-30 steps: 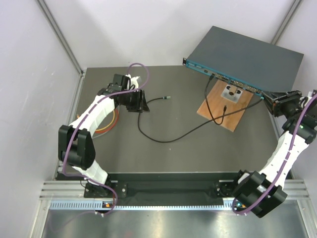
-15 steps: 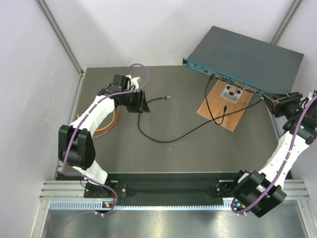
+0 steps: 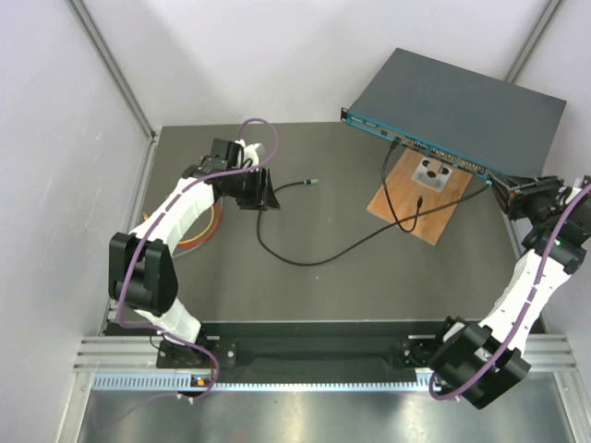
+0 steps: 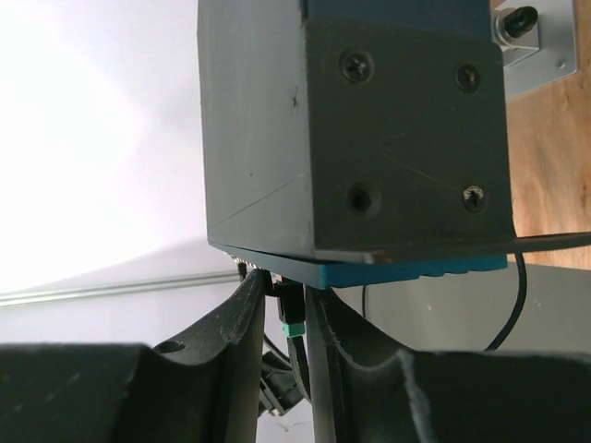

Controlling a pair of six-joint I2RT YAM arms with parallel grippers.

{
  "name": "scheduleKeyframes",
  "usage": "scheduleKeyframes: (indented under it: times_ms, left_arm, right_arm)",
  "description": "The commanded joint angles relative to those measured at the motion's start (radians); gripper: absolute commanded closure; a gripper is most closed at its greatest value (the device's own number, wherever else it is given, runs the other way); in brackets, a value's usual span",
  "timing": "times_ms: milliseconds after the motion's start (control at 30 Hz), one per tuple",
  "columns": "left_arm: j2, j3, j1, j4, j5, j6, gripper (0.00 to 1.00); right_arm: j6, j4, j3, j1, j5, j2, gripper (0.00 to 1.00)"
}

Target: Pull the plug from the switch port

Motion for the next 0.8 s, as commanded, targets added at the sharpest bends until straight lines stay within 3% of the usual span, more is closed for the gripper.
scheduleKeyframes:
  times_ms: [0,300,400,433,467,600,767]
  left_arm:
    - [-0.011,-0.006,0.006,0.052,0.025,0.005,0.48]
    - [-0.014,-0.006,0.007,0.051,0.026,0.007,0.48]
    - [-0.016,-0.009,0.007,0.051,0.026,0.007,0.48]
    - [-0.017,-0.009,0.007,0.051,0.026,0.007,0.48]
    - [-0.019,-0.01,0.007,0.051,0.028,0.007,0.48]
    - [-0.017,-0.014,0.01,0.054,0.031,0.007,0.48]
    - [-0.023,-0.018,0.012,0.052,0.029,0.01,0.48]
  right_arm:
    - [0.031,0.015,-0.033,0.005,0.054,-0.001,0.77]
    - [0.081,0.023,-0.064,0.005,0.074,-0.003,0.78]
    - [0.076,-0.024,-0.055,0.005,0.077,0.01,0.85]
    - [0.075,-0.027,-0.055,0.005,0.084,0.013,0.97]
    - [0.074,-0.038,-0.052,0.005,0.088,0.016,1.0]
    - [0.094,-0.055,-0.048,0.005,0.116,0.019,1.0]
    - [0.091,-0.231,-0.006,0.01,0.114,0.078,1.0]
